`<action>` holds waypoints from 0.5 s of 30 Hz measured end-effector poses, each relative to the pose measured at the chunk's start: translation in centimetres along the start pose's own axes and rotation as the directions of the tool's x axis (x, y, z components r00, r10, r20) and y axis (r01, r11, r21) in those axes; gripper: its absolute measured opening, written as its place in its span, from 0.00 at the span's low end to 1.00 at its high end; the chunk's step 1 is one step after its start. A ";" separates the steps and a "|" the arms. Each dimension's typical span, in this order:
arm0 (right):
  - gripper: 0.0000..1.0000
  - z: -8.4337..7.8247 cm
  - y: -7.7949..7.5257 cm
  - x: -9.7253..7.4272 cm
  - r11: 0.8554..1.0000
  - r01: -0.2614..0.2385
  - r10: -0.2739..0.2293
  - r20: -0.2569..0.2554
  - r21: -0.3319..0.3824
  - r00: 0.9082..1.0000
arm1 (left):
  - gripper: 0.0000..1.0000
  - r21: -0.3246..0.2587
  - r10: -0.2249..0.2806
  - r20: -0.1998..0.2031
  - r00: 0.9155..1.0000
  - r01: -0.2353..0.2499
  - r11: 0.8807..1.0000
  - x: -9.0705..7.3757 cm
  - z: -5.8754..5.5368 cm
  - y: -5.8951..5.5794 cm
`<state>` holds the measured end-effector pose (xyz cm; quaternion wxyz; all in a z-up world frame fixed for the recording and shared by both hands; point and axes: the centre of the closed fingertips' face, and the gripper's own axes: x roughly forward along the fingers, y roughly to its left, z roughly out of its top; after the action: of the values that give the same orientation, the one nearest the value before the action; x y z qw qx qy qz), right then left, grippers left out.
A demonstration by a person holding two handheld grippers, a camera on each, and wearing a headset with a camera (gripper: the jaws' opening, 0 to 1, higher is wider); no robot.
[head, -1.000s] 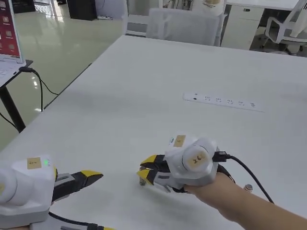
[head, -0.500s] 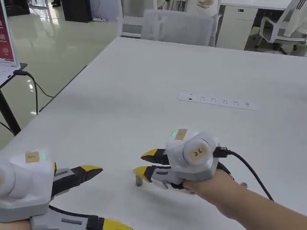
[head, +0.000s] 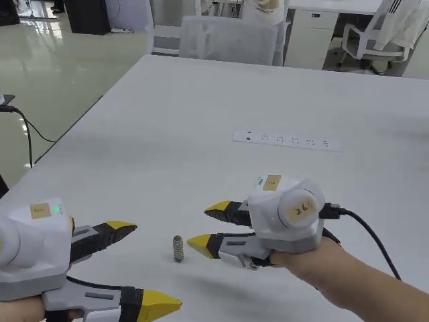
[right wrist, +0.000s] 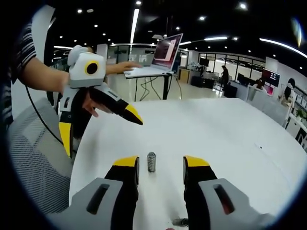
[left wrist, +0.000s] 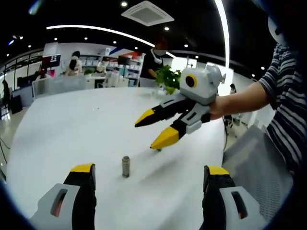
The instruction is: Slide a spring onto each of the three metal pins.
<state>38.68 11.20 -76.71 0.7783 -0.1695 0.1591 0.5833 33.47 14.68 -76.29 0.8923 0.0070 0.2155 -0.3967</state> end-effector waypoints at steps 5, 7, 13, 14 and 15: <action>0.49 -0.6 -0.6 -1.7 0.999 0.041 -0.041 0.010 0.025 0.999 | 0.90 0.005 0.011 -0.002 1.000 -0.011 1.000 0.3 0.3 0.2; 0.53 -1.0 -0.8 -2.4 0.998 0.054 -0.055 0.008 0.027 0.998 | 0.90 0.008 0.012 -0.004 1.000 -0.012 1.000 0.5 0.4 0.2; 0.67 -2.3 -1.2 -4.9 0.993 0.106 -0.106 0.002 0.054 0.994 | 0.91 0.013 0.018 -0.003 1.000 -0.018 1.000 0.8 0.6 0.1; 0.69 -2.5 -1.3 -5.3 0.992 0.113 -0.114 0.006 0.057 0.994 | 0.91 0.012 0.019 -0.003 1.000 -0.019 1.000 0.8 0.7 0.1; 0.71 -2.9 -1.4 -5.8 0.989 0.129 -0.130 0.007 0.065 0.992 | 0.92 0.010 0.019 -0.001 1.000 -0.019 1.000 0.8 0.7 0.1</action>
<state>38.34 4.55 -76.56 0.8204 -0.1509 0.1624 0.5271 34.23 14.04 -75.98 0.8959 0.0134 0.2137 -0.3893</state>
